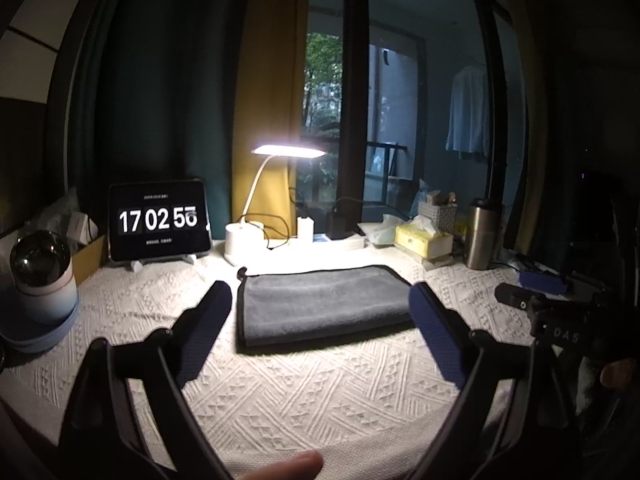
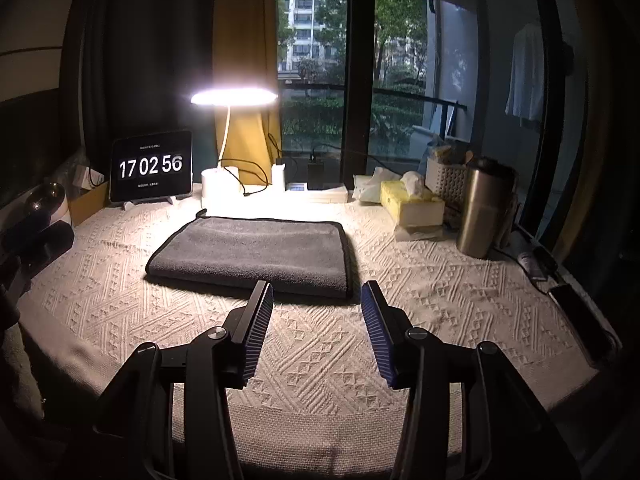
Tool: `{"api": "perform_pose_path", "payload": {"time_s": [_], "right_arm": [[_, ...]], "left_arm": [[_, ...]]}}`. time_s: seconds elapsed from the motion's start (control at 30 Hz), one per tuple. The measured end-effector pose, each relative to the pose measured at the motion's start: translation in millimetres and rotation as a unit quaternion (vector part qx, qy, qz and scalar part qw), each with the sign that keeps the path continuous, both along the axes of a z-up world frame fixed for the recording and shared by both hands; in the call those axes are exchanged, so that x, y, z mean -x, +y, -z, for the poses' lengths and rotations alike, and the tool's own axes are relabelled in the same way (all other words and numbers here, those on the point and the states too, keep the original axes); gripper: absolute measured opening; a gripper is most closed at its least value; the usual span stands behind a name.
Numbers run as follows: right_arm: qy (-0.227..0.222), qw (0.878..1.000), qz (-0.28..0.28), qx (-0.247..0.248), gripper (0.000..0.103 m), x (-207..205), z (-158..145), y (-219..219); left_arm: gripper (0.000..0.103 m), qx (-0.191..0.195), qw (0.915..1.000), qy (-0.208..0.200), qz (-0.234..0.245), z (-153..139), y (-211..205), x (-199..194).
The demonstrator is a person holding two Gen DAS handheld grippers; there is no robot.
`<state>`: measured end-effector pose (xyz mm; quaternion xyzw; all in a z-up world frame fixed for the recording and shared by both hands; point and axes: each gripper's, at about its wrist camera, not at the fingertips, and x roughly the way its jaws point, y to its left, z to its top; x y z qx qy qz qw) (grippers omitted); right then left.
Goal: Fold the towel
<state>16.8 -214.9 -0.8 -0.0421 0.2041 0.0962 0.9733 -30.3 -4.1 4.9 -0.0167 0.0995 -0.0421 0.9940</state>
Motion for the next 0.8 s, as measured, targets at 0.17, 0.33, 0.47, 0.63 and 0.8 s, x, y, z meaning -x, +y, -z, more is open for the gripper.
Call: {"api": "perform_pose_path", "payload": {"time_s": [0.17, 0.33, 0.47, 0.63, 0.8], "right_arm": [[-0.016, 1.0, 0.001, 0.012, 0.051, 5.2, -3.5, 3.5], [-0.024, 1.0, -0.001, 0.018, 0.057, 7.7, -5.3, 7.9], [-0.02, 1.0, -0.002, 0.013, 0.058, 5.6, -5.1, 8.4], [-0.019, 1.0, -0.003, 0.013, 0.059, 5.5, -4.9, 9.4], [-0.02, 1.0, -0.003, 0.015, 0.059, 4.9, -4.7, 9.7]], "left_arm": [[0.092, 0.002, 1.0, -0.006, -0.003, -1.9, 1.9, 1.8], [0.094, 0.009, 0.9999, -0.006, -0.004, -1.8, 3.9, 1.4], [0.095, 0.012, 0.9999, -0.006, -0.004, -1.9, 4.2, 1.5], [0.095, 0.014, 0.9999, -0.007, -0.007, -2.2, 4.5, 0.8], [0.095, 0.017, 0.9998, -0.006, -0.01, -2.5, 6.0, -0.5]]}}
